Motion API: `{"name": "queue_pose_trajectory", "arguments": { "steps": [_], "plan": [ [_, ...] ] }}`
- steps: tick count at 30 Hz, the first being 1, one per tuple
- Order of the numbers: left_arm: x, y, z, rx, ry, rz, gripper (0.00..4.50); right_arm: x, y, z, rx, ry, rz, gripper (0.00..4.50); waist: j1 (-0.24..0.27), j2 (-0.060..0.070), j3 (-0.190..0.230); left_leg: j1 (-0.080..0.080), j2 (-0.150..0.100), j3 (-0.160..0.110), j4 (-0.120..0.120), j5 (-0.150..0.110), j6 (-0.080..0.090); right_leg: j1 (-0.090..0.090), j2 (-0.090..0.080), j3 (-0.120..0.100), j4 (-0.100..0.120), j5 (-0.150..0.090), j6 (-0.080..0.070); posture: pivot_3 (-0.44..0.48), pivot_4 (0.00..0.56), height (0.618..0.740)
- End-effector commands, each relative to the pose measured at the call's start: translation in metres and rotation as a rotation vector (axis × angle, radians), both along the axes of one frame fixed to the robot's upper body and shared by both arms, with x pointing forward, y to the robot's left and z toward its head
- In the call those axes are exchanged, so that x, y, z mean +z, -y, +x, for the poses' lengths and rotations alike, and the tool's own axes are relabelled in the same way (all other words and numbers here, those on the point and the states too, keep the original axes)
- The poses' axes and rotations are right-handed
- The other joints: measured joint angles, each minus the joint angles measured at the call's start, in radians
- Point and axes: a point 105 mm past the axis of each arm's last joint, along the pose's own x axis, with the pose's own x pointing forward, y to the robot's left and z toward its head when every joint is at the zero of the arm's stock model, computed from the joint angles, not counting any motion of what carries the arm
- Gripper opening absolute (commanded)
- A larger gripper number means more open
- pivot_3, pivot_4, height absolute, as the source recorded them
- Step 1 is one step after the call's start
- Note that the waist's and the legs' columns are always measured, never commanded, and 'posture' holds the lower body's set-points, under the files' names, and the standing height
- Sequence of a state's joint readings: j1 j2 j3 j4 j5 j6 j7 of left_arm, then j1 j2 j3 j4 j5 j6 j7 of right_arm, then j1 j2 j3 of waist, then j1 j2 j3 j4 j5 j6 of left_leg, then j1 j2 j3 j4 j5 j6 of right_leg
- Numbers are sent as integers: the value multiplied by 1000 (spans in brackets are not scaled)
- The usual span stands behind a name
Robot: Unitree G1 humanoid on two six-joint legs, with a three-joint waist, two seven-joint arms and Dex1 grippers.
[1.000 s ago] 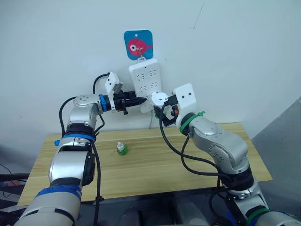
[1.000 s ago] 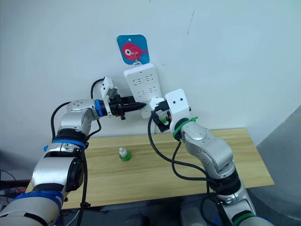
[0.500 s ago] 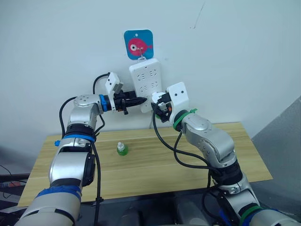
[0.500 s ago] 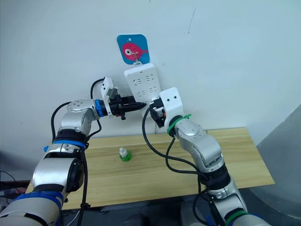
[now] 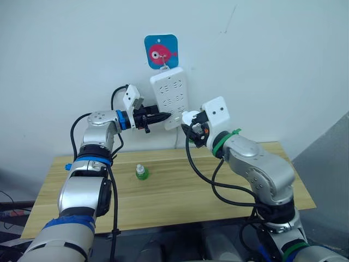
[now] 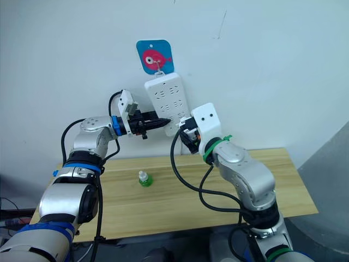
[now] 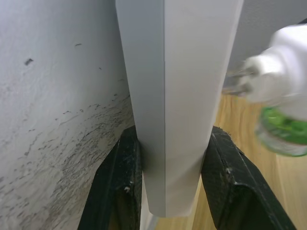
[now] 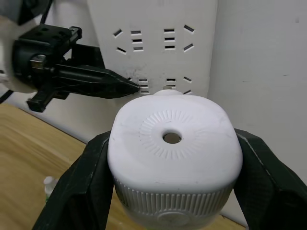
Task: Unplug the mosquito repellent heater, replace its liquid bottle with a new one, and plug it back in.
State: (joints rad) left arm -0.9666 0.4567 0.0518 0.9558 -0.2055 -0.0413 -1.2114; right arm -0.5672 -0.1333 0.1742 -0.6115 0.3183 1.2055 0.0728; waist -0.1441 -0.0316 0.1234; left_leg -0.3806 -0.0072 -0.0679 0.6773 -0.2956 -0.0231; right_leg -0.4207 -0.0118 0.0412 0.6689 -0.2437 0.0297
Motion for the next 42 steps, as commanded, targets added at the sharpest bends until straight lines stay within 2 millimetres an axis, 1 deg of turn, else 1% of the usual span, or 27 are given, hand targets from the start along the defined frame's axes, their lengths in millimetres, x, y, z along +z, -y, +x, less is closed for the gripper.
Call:
{"name": "queue_pose_trajectory", "arguments": {
  "steps": [1,3,6,8,9,11,13,15,17,19,21,24,26,28,31,34,37,40,42],
  "plan": [
    [-4,-12,4,65,19,71,1287,17,10,-6,-6,52,25,2948,-3,0,0,1,-1,1,1,0,0,0,0,0,3,0,0,-203,124,733],
    [-5,-15,0,54,16,45,1287,19,16,-5,-25,51,33,2948,-6,0,0,4,-1,3,2,1,1,1,1,0,7,0,1,-204,121,733],
    [-6,-27,-1,99,23,26,1287,20,23,-4,-51,45,56,2948,-20,0,0,7,0,4,2,1,1,2,5,2,10,-1,1,-201,117,733],
    [-10,-35,-5,105,44,70,2033,20,25,-4,-61,41,73,2948,-28,0,0,8,1,3,2,1,2,2,6,2,11,-1,1,-198,114,733],
    [-13,-40,-7,117,65,100,2301,21,26,-4,-64,40,81,2948,-34,1,0,8,2,3,2,1,2,1,6,2,12,0,1,-198,112,733],
    [-14,-56,-7,190,120,152,2940,22,27,-5,-66,39,97,2948,-48,2,1,8,2,3,1,1,2,1,6,3,12,0,0,-200,109,733],
    [-12,-70,-9,250,169,164,3557,23,27,-5,-67,39,113,2948,-51,2,1,6,3,1,1,1,1,-1,6,3,12,0,0,-200,109,733],
    [-10,-81,-19,274,213,145,4181,25,28,-6,-69,39,147,2948,-53,2,1,3,3,-2,1,1,1,-3,6,2,12,0,0,-200,106,733],
    [-10,-86,-33,265,251,140,4208,28,29,-6,-73,39,191,2948,-53,3,1,1,3,-3,1,1,1,-5,5,2,12,0,0,-193,106,733],
    [-10,-80,-56,211,309,149,4208,31,32,-6,-77,34,254,2948,-53,4,2,0,3,-2,0,1,1,-5,3,2,11,0,0,-175,107,733],
    [-8,-72,-72,187,322,117,4208,33,34,-6,-75,26,301,2948,-46,5,2,0,1,-2,0,1,1,-5,0,2,10,0,0,-150,108,733],
    [-7,-31,-103,75,276,-5,4208,33,34,-6,-51,-11,421,2948,-21,6,3,-2,-1,-2,0,2,0,-5,-3,1,9,0,0,-120,105,733],
    [-4,-11,-114,44,227,-72,4208,34,33,-5,-40,-30,479,2948,1,7,3,-1,-2,-1,0,2,0,-4,-4,1,9,0,0,-109,106,733],
    [-3,14,-121,5,181,-123,4208,35,31,-6,-32,-56,549,2948,13,8,4,0,-2,-2,1,3,-2,-3,-4,0,9,0,0,-108,101,733],
    [-1,37,-119,-11,114,-186,4208,37,26,-8,-9,-82,604,2948,23,11,5,2,-3,-1,2,3,-2,1,-4,0,10,0,0,-113,101,733],
    [0,51,-113,-34,69,-218,4208,38,20,-12,20,-99,625,2948,24,12,6,4,-2,-1,2,4,-2,1,0,1,10,0,0,-121,100,733],
    [4,57,-104,-37,62,-247,4208,37,16,-15,38,-108,625,2948,16,12,6,5,0,0,1,4,-2,1,9,2,11,0,0,-130,98,733],
    [4,63,-98,-52,73,-256,4208,36,14,-16,45,-116,626,2948,4,14,6,5,1,0,1,4,-2,1,10,2,11,-1,0,-138,97,733],
    [3,67,-97,-71,80,-261,4208,36,14,-16,45,-123,635,2948,0,14,5,5,1,0,1,4,-2,1,11,3,11,-1,0,-138,97,733]
  ]
}}
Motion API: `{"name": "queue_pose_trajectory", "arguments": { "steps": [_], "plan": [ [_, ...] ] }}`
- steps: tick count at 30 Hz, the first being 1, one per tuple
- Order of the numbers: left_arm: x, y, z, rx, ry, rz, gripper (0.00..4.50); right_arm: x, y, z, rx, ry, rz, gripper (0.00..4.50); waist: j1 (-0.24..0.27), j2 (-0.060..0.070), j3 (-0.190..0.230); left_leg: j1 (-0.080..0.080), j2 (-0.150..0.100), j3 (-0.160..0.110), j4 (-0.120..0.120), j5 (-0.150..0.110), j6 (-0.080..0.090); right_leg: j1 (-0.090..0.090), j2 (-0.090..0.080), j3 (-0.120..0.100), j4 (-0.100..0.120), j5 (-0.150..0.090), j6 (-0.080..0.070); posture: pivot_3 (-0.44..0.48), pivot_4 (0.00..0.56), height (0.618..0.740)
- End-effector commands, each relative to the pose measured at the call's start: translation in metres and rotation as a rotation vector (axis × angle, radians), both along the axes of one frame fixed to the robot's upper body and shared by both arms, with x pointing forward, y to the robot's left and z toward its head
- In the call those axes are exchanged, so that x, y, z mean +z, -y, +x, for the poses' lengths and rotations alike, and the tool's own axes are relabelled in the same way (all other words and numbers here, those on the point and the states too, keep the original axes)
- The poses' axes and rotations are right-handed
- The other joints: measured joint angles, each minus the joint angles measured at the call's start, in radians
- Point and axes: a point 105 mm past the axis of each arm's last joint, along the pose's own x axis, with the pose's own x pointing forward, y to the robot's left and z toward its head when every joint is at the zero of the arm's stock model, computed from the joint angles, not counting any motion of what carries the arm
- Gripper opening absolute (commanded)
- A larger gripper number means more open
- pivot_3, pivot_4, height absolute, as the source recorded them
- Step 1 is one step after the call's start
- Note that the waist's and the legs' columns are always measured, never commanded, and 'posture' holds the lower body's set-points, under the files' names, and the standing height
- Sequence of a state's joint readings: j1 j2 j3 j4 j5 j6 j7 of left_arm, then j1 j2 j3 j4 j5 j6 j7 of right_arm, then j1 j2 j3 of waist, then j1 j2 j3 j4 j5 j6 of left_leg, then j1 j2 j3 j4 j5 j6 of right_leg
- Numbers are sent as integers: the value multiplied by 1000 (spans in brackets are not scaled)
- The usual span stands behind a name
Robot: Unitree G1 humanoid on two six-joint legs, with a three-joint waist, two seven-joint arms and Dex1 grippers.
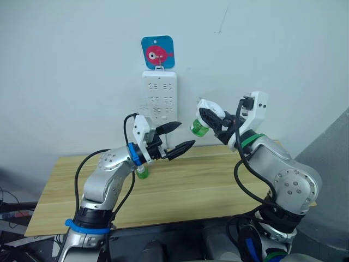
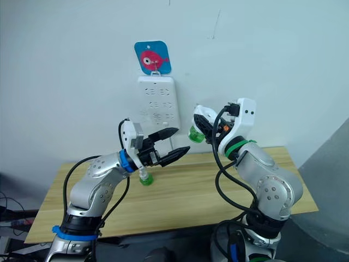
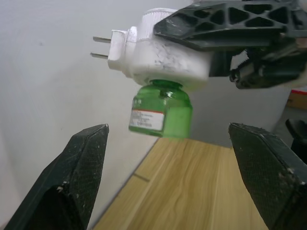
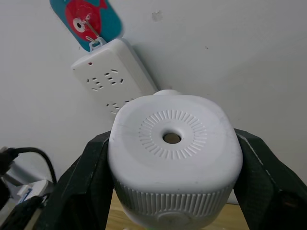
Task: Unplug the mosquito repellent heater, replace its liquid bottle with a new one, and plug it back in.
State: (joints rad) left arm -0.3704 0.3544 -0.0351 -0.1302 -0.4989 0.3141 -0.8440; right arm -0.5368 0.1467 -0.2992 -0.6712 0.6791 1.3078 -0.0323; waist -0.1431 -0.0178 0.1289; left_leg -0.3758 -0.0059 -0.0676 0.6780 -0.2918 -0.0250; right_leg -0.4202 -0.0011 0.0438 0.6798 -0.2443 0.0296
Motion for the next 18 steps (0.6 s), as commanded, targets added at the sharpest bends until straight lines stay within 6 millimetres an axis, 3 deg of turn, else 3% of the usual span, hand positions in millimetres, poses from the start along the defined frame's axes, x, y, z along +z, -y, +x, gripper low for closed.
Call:
{"name": "queue_pose_trajectory", "arguments": {
  "steps": [1,18],
  "plan": [
    [4,6,0,-27,45,-7,4208,14,-16,-10,58,38,89,2948,-1,0,0,0,0,0,0,0,0,0,0,0,0,0,0,-138,97,733],
    [7,18,3,-57,110,-61,4208,11,-19,-13,57,25,93,2948,0,1,0,-1,0,2,0,0,0,0,0,1,-1,0,0,-159,93,733]
  ]
}}
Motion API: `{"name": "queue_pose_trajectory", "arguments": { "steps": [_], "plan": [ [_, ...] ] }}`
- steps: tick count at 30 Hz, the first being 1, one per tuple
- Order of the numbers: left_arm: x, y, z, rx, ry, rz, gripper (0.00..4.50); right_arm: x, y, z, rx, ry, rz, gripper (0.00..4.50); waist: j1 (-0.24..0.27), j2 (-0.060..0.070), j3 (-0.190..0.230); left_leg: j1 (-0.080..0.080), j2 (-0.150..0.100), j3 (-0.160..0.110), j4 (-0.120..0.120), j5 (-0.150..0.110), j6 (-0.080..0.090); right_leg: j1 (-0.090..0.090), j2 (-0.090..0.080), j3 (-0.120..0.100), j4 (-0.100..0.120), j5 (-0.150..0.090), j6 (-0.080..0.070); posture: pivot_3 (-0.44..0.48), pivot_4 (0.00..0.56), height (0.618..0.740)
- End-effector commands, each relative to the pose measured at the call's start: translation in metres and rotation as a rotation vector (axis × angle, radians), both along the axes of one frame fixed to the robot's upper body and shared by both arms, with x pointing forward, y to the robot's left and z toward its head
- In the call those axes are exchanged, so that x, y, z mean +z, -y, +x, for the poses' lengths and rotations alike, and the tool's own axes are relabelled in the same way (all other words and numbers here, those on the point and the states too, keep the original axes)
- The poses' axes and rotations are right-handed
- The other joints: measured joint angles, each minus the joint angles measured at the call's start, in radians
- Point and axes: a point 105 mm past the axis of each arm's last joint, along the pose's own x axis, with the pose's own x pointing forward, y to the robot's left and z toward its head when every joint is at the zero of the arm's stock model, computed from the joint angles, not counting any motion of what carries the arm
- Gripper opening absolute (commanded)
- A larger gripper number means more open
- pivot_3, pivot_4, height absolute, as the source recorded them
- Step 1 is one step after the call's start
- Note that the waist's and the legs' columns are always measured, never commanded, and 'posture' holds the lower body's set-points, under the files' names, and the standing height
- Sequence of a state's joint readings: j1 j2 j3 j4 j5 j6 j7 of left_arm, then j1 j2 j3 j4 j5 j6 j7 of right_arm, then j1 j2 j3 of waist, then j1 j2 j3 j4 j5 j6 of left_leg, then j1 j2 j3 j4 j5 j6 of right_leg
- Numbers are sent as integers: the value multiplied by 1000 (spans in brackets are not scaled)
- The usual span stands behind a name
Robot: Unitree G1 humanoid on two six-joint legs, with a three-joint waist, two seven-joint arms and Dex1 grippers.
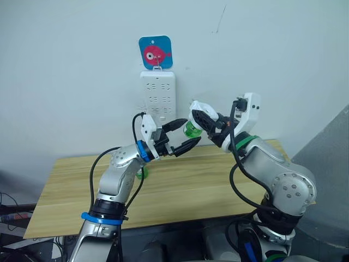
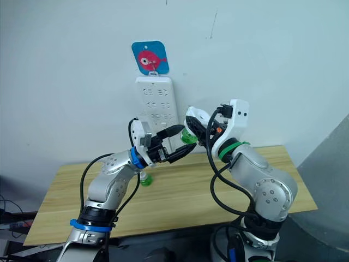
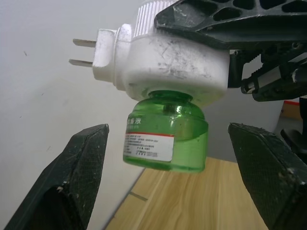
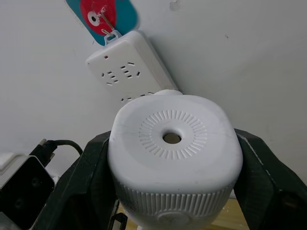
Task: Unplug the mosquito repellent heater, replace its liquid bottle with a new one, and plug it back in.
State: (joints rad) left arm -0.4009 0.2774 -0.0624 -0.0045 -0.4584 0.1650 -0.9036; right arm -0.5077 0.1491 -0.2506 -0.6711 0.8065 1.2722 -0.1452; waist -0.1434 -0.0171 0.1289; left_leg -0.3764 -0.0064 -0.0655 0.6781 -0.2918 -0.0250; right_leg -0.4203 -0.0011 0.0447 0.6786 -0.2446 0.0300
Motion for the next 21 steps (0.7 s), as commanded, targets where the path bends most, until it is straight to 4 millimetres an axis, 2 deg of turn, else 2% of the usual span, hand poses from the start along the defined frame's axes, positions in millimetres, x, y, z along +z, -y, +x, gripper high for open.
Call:
{"name": "queue_pose_trajectory", "arguments": {
  "steps": [1,4,7,11,12,19,21],
  "plan": [
    [13,5,-3,-16,58,-18,4208,11,-6,-6,23,36,63,2948,0,0,0,0,0,0,0,0,0,0,0,0,0,0,0,-160,93,733],
    [16,10,-4,-39,57,-31,4208,9,-6,-6,23,31,57,2948,0,0,0,0,0,0,0,0,0,0,0,0,0,-2,3,-162,93,733],
    [18,11,-4,-47,59,-31,3622,8,-6,-6,21,29,54,2948,-1,0,0,0,0,0,0,0,0,0,0,0,0,-3,4,-163,93,733],
    [16,11,-4,-56,54,-19,2359,7,-6,-7,22,29,53,2948,-2,0,0,0,0,0,0,0,0,0,0,0,0,-3,4,-166,94,733],
    [16,10,-4,-55,52,-20,2204,7,-6,-7,22,30,53,2948,-2,0,0,0,0,0,0,0,0,0,0,0,0,-3,4,-167,95,733],
    [14,6,-3,-47,59,3,2205,9,-5,-10,24,30,72,2948,-2,0,0,0,0,0,0,0,0,0,0,0,0,-3,5,-174,96,733],
    [15,6,-2,-47,64,8,2205,12,-3,-10,19,40,91,3661,-3,0,0,0,0,0,0,0,0,0,0,1,0,-3,5,-175,97,733]
  ]
}}
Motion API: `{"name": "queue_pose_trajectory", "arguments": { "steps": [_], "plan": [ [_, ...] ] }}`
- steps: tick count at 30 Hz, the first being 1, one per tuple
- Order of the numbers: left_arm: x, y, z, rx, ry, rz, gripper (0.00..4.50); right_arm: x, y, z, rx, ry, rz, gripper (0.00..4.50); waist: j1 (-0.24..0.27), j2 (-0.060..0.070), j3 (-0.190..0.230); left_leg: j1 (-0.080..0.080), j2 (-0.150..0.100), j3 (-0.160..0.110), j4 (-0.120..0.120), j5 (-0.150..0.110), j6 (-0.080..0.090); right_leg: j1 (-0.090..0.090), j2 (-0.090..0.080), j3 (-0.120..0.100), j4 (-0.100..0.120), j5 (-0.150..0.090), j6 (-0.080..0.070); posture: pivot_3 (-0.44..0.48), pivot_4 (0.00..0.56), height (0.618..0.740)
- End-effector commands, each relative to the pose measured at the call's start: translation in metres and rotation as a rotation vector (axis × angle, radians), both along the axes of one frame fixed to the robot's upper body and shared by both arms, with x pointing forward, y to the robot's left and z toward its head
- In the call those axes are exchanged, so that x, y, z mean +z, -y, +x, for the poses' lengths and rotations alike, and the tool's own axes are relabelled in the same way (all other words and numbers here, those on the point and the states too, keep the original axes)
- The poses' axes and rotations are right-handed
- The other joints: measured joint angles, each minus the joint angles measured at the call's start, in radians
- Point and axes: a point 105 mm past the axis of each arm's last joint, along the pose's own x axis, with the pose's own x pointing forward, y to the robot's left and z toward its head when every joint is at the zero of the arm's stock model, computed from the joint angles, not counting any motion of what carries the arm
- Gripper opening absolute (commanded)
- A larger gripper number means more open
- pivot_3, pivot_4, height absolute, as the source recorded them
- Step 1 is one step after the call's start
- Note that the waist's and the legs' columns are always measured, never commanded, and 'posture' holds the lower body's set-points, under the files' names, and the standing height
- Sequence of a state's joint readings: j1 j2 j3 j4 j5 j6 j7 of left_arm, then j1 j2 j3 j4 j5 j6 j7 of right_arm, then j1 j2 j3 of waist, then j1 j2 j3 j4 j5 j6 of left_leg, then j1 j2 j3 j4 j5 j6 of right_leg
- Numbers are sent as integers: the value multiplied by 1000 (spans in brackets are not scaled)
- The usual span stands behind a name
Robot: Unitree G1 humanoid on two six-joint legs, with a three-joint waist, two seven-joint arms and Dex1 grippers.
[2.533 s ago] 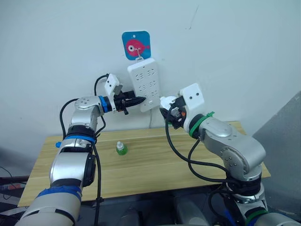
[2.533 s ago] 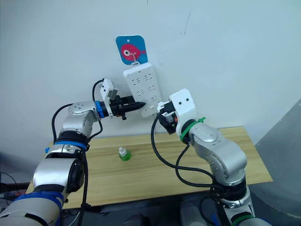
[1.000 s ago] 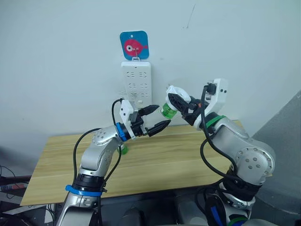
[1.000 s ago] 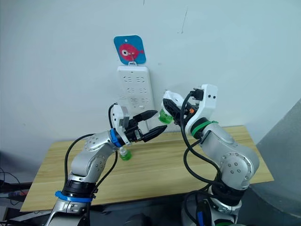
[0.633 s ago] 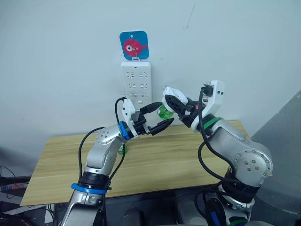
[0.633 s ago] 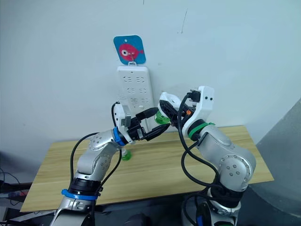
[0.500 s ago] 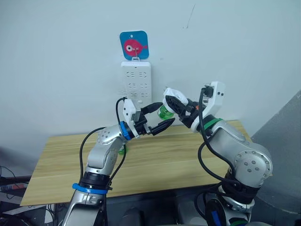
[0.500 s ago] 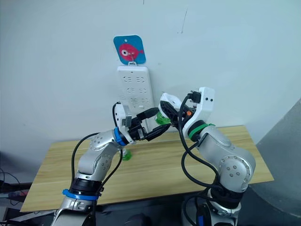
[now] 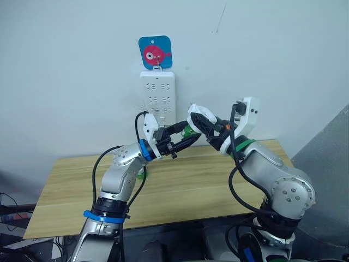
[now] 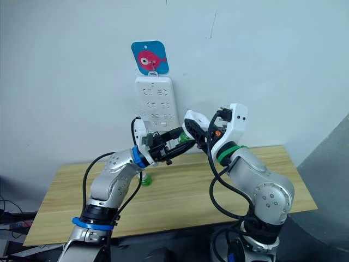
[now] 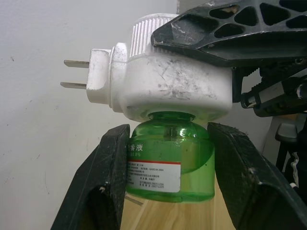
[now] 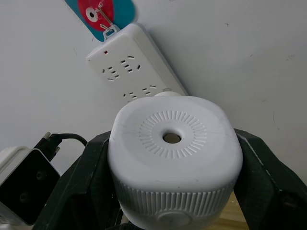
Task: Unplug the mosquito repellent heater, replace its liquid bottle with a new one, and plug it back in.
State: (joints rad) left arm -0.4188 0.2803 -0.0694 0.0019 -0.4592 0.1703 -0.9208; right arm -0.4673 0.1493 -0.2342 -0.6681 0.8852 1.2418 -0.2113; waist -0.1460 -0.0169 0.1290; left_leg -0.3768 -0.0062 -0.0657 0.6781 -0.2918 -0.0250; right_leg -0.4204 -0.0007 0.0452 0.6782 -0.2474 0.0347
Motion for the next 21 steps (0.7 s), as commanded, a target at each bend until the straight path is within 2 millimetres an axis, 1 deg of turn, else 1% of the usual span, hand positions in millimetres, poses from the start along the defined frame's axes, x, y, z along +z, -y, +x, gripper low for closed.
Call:
{"name": "queue_pose_trajectory", "arguments": {
  "steps": [1,3,5,10,12,15,19,21],
  "plan": [
    [13,2,-1,-19,60,0,2205,19,2,-6,5,78,64,3994,0,0,0,0,0,0,0,0,0,0,0,0,0,0,0,-177,97,733],
    [14,2,0,-18,64,3,2205,20,7,-6,-12,86,63,4496,-1,0,0,0,0,0,0,0,0,0,0,0,0,0,0,-179,98,733],
    [15,2,1,-19,70,6,2205,20,11,-6,-22,91,61,4500,-2,0,0,0,0,0,0,0,0,0,0,0,0,0,0,-179,98,733],
    [17,3,2,-18,70,1,2205,20,14,-8,-19,89,72,4500,-8,0,0,-1,0,0,0,0,0,0,0,0,-1,0,0,-184,99,733],
    [16,3,1,-28,77,18,2205,20,19,-10,-12,94,71,4500,-10,0,0,-1,0,0,0,0,0,0,0,1,-1,0,0,-184,99,733],
    [11,0,-5,-83,117,100,2205,17,34,-17,41,97,35,4500,-9,0,0,-1,0,0,0,0,0,0,0,1,-2,0,0,-185,102,733],
    [-1,-6,-7,-146,170,247,2205,17,51,-29,185,65,-1,4500,-12,4,3,-2,-1,3,0,0,0,0,0,1,-5,0,1,-190,111,733],
    [-5,-8,-6,-160,202,318,2205,14,57,-34,265,15,-49,4500,-12,4,6,-3,-1,6,0,0,0,0,0,1,-6,-1,1,-189,118,733]
  ]
}}
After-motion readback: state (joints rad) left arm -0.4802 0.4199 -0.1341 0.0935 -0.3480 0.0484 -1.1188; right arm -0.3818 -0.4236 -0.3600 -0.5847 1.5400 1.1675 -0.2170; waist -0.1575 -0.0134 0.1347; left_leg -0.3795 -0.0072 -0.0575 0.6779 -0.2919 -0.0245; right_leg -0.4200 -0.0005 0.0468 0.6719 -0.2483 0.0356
